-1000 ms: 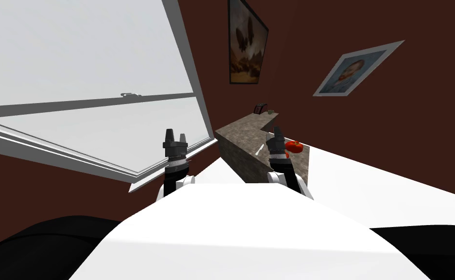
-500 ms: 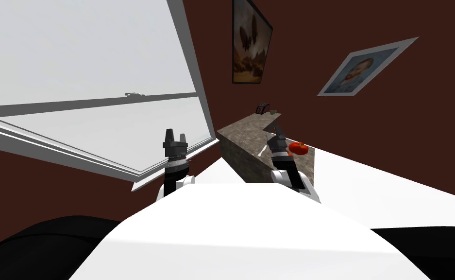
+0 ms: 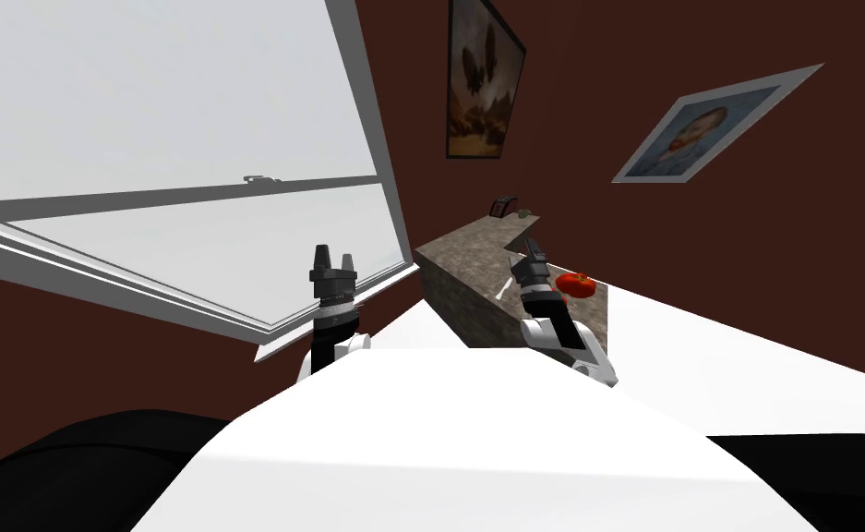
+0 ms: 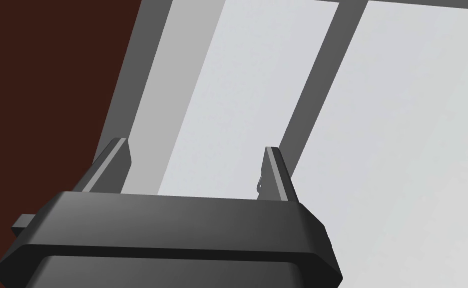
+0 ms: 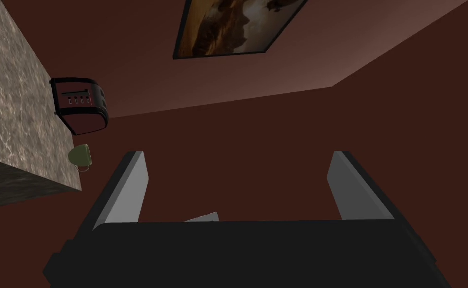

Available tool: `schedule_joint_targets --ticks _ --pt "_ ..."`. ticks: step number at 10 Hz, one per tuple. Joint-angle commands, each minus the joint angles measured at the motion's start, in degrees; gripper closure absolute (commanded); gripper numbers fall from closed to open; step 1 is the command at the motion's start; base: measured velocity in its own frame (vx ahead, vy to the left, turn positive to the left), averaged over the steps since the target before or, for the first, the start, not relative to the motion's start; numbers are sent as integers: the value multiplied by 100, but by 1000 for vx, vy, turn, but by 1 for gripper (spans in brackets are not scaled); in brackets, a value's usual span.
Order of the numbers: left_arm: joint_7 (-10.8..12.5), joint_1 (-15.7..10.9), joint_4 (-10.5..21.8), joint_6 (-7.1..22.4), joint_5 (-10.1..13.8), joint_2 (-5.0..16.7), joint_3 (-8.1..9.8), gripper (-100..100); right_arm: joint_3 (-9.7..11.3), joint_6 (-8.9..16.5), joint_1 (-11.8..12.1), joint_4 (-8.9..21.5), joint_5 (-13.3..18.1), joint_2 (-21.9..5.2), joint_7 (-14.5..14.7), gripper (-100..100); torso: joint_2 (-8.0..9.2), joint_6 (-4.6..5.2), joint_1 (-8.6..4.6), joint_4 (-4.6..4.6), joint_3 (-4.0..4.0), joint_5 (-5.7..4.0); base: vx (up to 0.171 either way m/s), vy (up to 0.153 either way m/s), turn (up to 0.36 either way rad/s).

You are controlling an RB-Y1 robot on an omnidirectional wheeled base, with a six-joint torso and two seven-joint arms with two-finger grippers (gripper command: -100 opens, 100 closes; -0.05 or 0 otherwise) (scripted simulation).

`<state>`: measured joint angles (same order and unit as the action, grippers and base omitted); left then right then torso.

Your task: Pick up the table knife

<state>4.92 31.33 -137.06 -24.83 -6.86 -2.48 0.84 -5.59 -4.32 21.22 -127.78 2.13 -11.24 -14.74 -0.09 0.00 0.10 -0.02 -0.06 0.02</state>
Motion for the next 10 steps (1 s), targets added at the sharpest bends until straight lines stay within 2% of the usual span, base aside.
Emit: schedule_joint_targets --ticks 1,2,3,4,5,6,7,8,9,10 --pt "0 0 0 0 0 0 0 0 -166 286 -103 54 -91 -117 -286 -100 0 0 0 0 0 0 34 39 48" --pt "0 0 0 0 0 0 0 0 -166 426 -103 54 -91 -117 -425 -100 -3 -1 3 -1 -2 0 32 29 22" --pt "0 0 0 0 0 0 0 0 -309 599 -203 107 -170 -205 -597 -100 -3 0 1 -1 -2 0 30 45 61" --pt "0 0 0 0 0 0 0 0 -309 780 -203 107 -170 -205 -756 -100 -3 -1 5 -1 -2 1 26 35 21" --pt "0 0 0 0 0 0 0 0 -458 960 -307 166 -253 -287 -925 -100 -2 0 3 -1 -2 0 40 37 57" --pt "0 0 0 0 0 0 0 0 -458 1120 -307 166 -253 -287 -1085 -100 -6 -1 3 -1 -3 1 36 29 17" --pt "0 0 0 0 0 0 0 0 -458 1150 -307 166 -253 -287 -1120 -100 -5 1 1 -1 -3 0 14 10 -14" --pt "0 0 0 0 0 0 0 0 -609 1402 -412 232 -340 -366 -1347 -100 2 1 -5 0 1 -1 21 26 47" --pt "0 0 0 0 0 0 0 0 -609 1534 -412 232 -340 -366 -1485 -100 1 0 -2 0 1 -1 27 31 28" --pt "0 0 0 0 0 0 0 0 -763 1691 -519 304 -430 -440 -1667 -100 0 1 0 0 0 0 45 32 48"
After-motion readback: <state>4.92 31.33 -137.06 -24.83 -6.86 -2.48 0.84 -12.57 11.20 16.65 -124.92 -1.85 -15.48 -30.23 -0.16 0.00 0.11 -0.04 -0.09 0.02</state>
